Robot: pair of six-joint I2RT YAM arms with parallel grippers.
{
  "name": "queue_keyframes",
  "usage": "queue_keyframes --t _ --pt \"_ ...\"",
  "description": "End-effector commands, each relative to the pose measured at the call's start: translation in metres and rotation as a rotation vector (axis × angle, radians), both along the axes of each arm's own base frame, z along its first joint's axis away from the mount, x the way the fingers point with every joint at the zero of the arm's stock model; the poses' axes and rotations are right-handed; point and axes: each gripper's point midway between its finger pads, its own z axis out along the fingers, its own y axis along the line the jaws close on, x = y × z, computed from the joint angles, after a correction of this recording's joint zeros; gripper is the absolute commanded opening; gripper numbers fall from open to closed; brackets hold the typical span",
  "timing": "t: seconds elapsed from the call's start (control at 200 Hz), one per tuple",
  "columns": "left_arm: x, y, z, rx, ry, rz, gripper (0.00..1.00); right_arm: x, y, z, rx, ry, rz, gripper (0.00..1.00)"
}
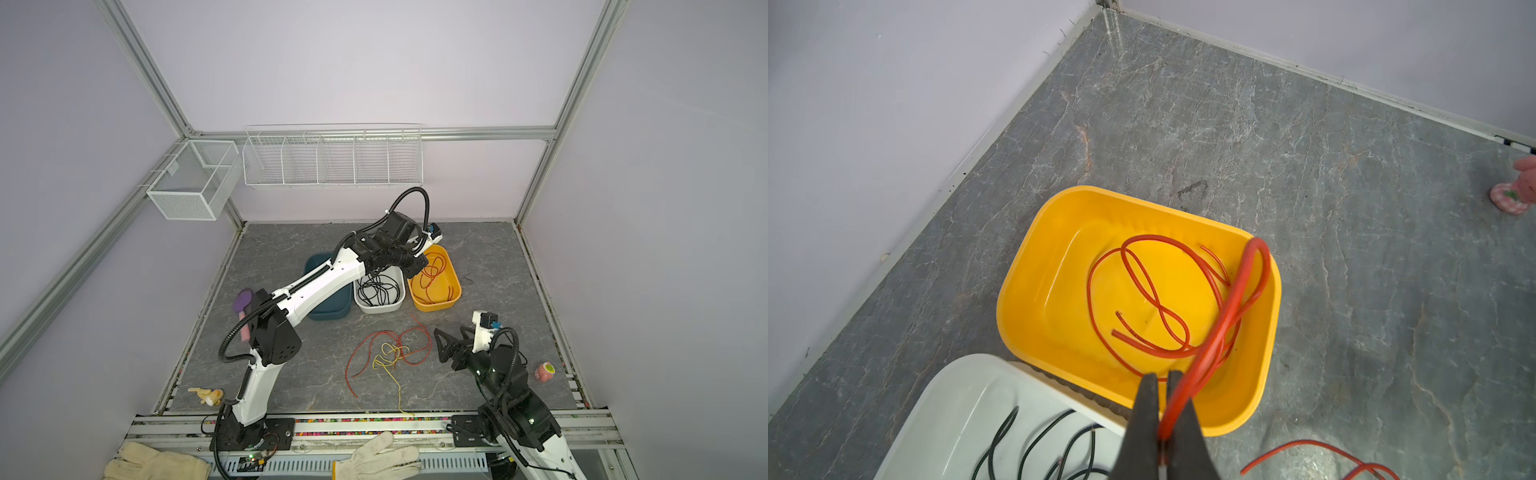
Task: Untangle the cables
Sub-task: 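Lower the red wire into the yellow tub and open the left gripper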
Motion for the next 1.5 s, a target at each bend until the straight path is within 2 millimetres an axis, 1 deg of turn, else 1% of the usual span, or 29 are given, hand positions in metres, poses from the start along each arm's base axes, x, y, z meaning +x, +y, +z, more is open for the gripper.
queue_keyframes --t 0.0,0.06,0.145,0.16,0.175,0.39,0.63,0.86,1.019,1.204,1.369,1.494 --pt "0.004 -0.002 -0.009 0.005 0.032 0.010 0.00 0.001 -0.002 -0.006 0.003 0.025 -0.020 1.00" --pt "0.008 -0.003 -0.015 0.014 0.034 0.018 0.00 0.002 -0.003 -0.009 0.006 0.033 -0.028 0.95" --pt "0.013 -0.003 -0.026 0.028 0.039 0.031 0.00 0.003 -0.004 -0.009 0.007 0.037 -0.035 0.93" --pt "0.013 -0.003 -0.028 0.029 0.040 0.034 0.00 0.003 -0.004 -0.010 0.006 0.040 -0.037 0.90" --pt "0.014 -0.003 -0.029 0.031 0.040 0.037 0.00 0.003 -0.005 -0.010 0.007 0.042 -0.042 0.89" --pt "0.026 -0.002 -0.051 0.058 0.047 0.073 0.00 0.004 -0.004 -0.013 0.003 0.058 -0.045 0.89" --pt "0.029 -0.001 -0.078 0.103 0.068 0.089 0.00 0.006 -0.003 -0.016 -0.004 0.072 -0.046 0.89" --pt "0.029 -0.003 -0.096 0.130 0.094 0.086 0.00 0.008 -0.001 -0.019 -0.010 0.082 -0.037 0.89" --pt "0.033 -0.002 -0.103 0.148 0.091 0.097 0.00 0.008 0.001 -0.019 -0.012 0.084 -0.033 0.89" --pt "0.036 0.000 -0.103 0.154 0.078 0.116 0.00 0.008 0.001 -0.020 -0.013 0.085 -0.033 0.89" --pt "0.039 0.002 -0.103 0.163 0.073 0.133 0.09 0.008 0.000 -0.020 -0.014 0.086 -0.033 0.89" --pt "0.041 0.003 -0.100 0.160 0.066 0.148 0.16 0.008 0.001 -0.019 -0.013 0.086 -0.033 0.89"
